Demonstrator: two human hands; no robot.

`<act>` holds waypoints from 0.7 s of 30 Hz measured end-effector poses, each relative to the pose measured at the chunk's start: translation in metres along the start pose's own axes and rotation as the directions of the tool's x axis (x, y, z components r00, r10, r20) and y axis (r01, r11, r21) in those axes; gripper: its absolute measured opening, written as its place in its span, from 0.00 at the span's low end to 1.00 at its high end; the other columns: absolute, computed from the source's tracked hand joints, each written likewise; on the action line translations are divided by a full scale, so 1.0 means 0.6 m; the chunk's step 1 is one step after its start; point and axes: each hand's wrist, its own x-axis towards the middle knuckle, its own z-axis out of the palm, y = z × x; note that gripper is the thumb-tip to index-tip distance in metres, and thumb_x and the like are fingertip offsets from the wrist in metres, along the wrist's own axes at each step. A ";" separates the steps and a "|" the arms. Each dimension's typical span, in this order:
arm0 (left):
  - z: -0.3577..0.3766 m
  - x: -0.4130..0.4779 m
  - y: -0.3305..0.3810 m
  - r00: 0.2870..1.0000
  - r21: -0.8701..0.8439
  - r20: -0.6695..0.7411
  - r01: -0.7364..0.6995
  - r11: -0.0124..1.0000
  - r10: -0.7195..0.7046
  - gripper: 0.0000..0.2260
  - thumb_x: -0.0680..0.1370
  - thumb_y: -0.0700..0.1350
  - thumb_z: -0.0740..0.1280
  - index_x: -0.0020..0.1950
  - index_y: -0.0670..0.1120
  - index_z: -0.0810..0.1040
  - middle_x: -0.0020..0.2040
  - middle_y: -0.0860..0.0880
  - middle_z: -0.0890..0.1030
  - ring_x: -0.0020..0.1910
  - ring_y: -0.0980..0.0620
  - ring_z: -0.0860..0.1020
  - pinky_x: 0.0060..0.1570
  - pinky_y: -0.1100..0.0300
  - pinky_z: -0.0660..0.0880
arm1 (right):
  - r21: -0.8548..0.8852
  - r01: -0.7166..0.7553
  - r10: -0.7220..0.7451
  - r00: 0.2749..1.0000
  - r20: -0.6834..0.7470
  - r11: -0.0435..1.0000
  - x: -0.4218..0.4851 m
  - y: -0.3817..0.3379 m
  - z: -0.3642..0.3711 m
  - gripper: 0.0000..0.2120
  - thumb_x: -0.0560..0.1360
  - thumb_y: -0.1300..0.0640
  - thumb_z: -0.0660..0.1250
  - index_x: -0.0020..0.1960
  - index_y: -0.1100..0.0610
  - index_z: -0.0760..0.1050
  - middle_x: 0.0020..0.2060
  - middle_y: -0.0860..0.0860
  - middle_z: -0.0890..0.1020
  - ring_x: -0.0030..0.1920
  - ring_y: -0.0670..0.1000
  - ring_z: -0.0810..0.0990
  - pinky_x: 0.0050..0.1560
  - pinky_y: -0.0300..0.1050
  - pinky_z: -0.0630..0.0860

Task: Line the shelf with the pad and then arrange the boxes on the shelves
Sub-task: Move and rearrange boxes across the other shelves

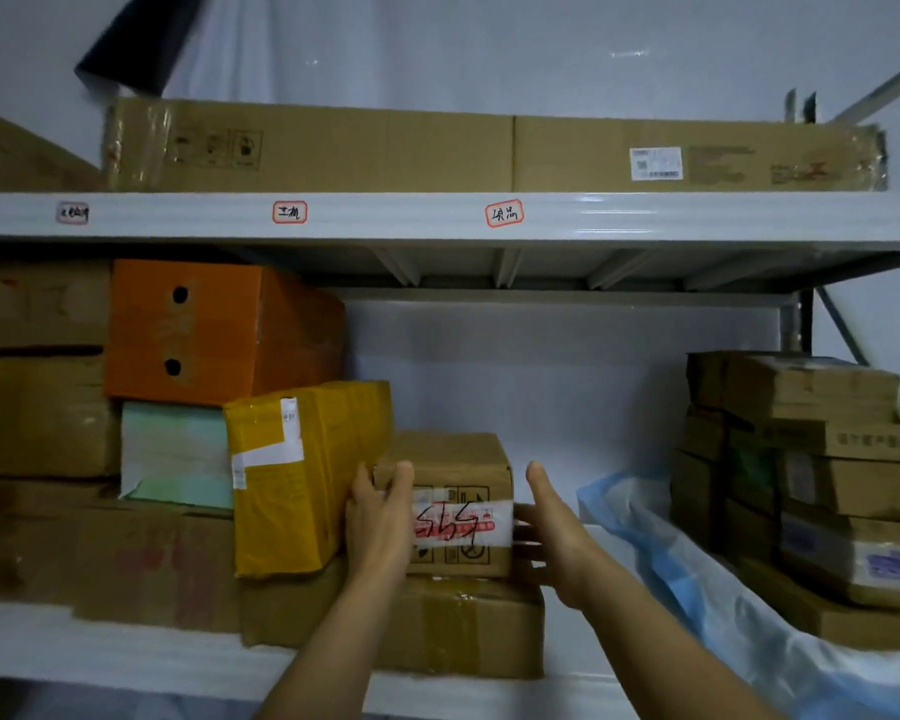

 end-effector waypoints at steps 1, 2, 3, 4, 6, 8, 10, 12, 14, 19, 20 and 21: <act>0.003 0.001 0.003 1.000 0.004 0.010 0.004 1.000 -0.004 0.30 0.76 0.61 0.60 0.76 0.54 0.57 0.74 0.45 0.64 0.70 0.41 0.66 0.67 0.42 0.66 | 0.020 -0.023 0.023 0.999 0.027 1.000 0.008 0.001 -0.008 0.29 0.77 0.33 0.45 0.44 0.54 0.74 0.41 0.53 0.80 0.43 0.52 0.77 0.48 0.47 0.73; 0.005 0.000 0.007 1.000 -0.002 0.028 0.015 1.000 -0.015 0.29 0.75 0.62 0.62 0.74 0.56 0.60 0.73 0.45 0.64 0.68 0.41 0.68 0.65 0.42 0.68 | 0.038 -0.048 0.047 0.998 0.036 0.998 0.018 0.004 -0.016 0.31 0.74 0.30 0.47 0.45 0.55 0.75 0.43 0.56 0.81 0.45 0.54 0.78 0.49 0.50 0.73; 0.007 -0.003 0.010 0.999 -0.031 0.052 0.013 0.999 -0.011 0.27 0.73 0.63 0.64 0.70 0.58 0.63 0.70 0.44 0.66 0.65 0.41 0.70 0.62 0.42 0.71 | 0.064 -0.066 0.064 0.997 0.037 0.996 0.025 0.006 -0.024 0.34 0.72 0.27 0.49 0.49 0.56 0.75 0.46 0.59 0.81 0.47 0.58 0.79 0.49 0.54 0.74; 0.009 -0.005 0.013 0.997 -0.077 0.077 0.020 0.997 -0.014 0.25 0.71 0.65 0.65 0.65 0.61 0.66 0.67 0.44 0.69 0.62 0.41 0.73 0.60 0.42 0.73 | 0.105 -0.087 0.083 0.996 0.035 0.991 0.031 0.007 -0.032 0.36 0.69 0.26 0.52 0.53 0.57 0.74 0.49 0.61 0.81 0.50 0.61 0.79 0.51 0.56 0.75; 0.014 -0.017 0.021 0.993 -0.154 0.120 0.032 0.988 -0.013 0.19 0.68 0.66 0.67 0.54 0.61 0.68 0.62 0.45 0.73 0.57 0.43 0.75 0.57 0.43 0.74 | 0.174 -0.130 0.125 0.991 0.039 0.976 0.040 0.006 -0.046 0.38 0.66 0.25 0.57 0.57 0.56 0.74 0.52 0.63 0.81 0.53 0.64 0.78 0.52 0.60 0.75; 0.021 -0.031 0.030 0.986 -0.214 0.166 0.017 0.977 0.019 0.15 0.71 0.61 0.68 0.52 0.59 0.68 0.59 0.47 0.75 0.56 0.45 0.75 0.57 0.45 0.74 | 0.185 -0.180 0.171 0.983 0.063 0.966 0.042 0.004 -0.059 0.37 0.63 0.27 0.62 0.57 0.55 0.77 0.51 0.62 0.82 0.53 0.63 0.78 0.50 0.57 0.75; 0.023 -0.044 0.036 0.975 -0.223 0.212 -0.018 0.975 0.066 0.13 0.74 0.58 0.67 0.54 0.58 0.68 0.58 0.49 0.75 0.56 0.48 0.75 0.55 0.50 0.74 | 0.181 -0.222 0.208 0.974 0.094 0.958 0.042 0.003 -0.067 0.38 0.57 0.33 0.68 0.60 0.55 0.78 0.54 0.62 0.82 0.53 0.62 0.77 0.47 0.55 0.73; 0.016 -0.053 0.035 0.978 -0.161 0.173 -0.091 0.983 0.119 0.13 0.75 0.55 0.66 0.57 0.56 0.68 0.59 0.52 0.74 0.54 0.55 0.74 0.50 0.59 0.71 | 0.193 -0.234 0.217 0.971 0.104 0.953 0.042 0.006 -0.068 0.38 0.53 0.37 0.69 0.59 0.55 0.77 0.54 0.62 0.82 0.53 0.62 0.76 0.46 0.54 0.72; -0.002 -0.052 0.028 0.976 0.012 -0.089 -0.201 0.980 0.201 0.19 0.74 0.52 0.69 0.62 0.52 0.69 0.61 0.51 0.72 0.56 0.55 0.71 0.52 0.60 0.71 | 0.217 -0.207 0.195 0.978 0.076 0.954 0.040 0.005 -0.062 0.30 0.55 0.38 0.68 0.52 0.54 0.77 0.48 0.60 0.82 0.50 0.61 0.76 0.45 0.52 0.71; -0.106 0.009 0.015 0.839 0.212 -0.531 -0.008 0.977 0.122 0.44 0.66 0.52 0.77 0.74 0.42 0.58 0.75 0.40 0.59 0.73 0.39 0.59 0.71 0.42 0.58 | 0.216 -0.194 0.189 0.981 0.045 0.957 0.021 -0.013 -0.011 0.21 0.66 0.37 0.63 0.41 0.55 0.76 0.36 0.57 0.81 0.46 0.57 0.75 0.45 0.49 0.68; -0.124 0.025 0.013 0.855 0.221 -0.516 0.071 0.973 0.055 0.48 0.64 0.53 0.78 0.76 0.42 0.55 0.76 0.40 0.57 0.74 0.38 0.57 0.72 0.41 0.56 | 0.207 -0.192 0.188 0.981 0.040 0.959 0.018 -0.017 -0.001 0.21 0.66 0.37 0.63 0.39 0.55 0.76 0.33 0.56 0.81 0.46 0.57 0.75 0.47 0.50 0.68; -0.137 0.038 0.013 0.871 0.221 -0.491 0.119 0.968 0.005 0.51 0.64 0.55 0.78 0.77 0.43 0.51 0.77 0.40 0.56 0.75 0.38 0.56 0.71 0.39 0.55 | 0.200 -0.190 0.185 0.982 0.041 0.961 0.016 -0.020 0.009 0.21 0.66 0.36 0.63 0.39 0.55 0.76 0.32 0.56 0.81 0.46 0.57 0.76 0.49 0.51 0.68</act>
